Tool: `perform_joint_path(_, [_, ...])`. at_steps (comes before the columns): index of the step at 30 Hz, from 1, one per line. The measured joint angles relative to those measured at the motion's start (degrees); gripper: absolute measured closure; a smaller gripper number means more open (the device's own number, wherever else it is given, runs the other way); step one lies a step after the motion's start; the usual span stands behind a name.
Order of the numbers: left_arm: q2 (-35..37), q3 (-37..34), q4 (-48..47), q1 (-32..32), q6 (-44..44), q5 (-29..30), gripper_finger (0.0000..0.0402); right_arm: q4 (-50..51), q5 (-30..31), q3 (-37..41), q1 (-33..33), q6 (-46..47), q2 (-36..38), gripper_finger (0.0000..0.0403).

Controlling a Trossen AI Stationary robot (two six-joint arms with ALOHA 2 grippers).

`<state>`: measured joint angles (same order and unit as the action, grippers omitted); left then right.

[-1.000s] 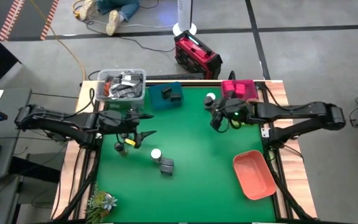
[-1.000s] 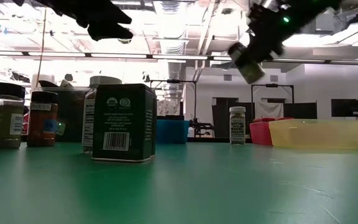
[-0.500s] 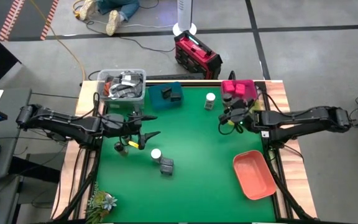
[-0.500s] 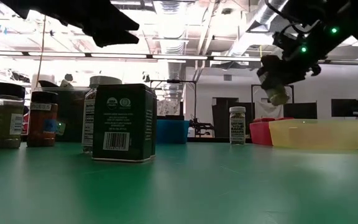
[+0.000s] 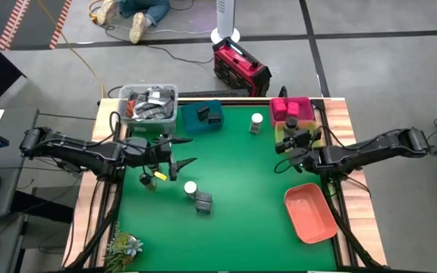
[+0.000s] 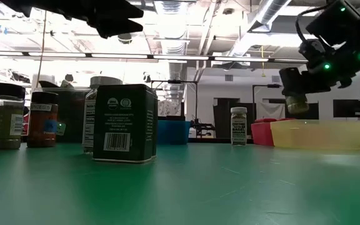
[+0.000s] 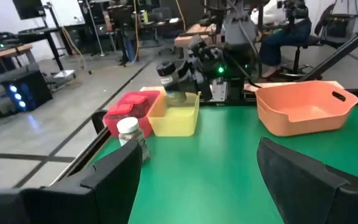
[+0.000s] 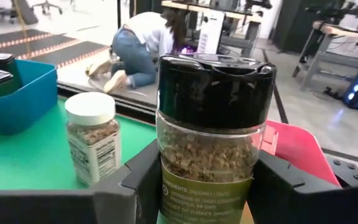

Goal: Sort spices by type
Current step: Put the black seasoning from the middle left into the yellow bin

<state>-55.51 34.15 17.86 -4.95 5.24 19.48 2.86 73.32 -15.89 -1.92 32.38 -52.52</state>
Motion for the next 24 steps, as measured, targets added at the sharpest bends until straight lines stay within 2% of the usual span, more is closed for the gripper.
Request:
perform_joint_path(7, [0.0,0.0,0.0,0.0,0.2,0.0,0.0095,-2.2,7.5,5.1,0.6,6.9,0.0,0.0194])
perform_joint_path(14, [0.0,0.0,0.0,0.0,1.0,-0.1,0.0095,-3.8,8.1,8.6,1.3,13.4,-0.3,0.0194])
perform_joint_path(18, [0.0,0.0,0.0,0.0,1.0,-0.1,0.0095,-3.9,6.4,8.8,1.9,14.1,-0.3,0.0194])
perform_joint_path(24, [0.0,0.0,-0.1,0.0,1.0,-0.1,0.0095,-3.8,-2.1,8.8,7.2,12.4,-0.3,0.0167])
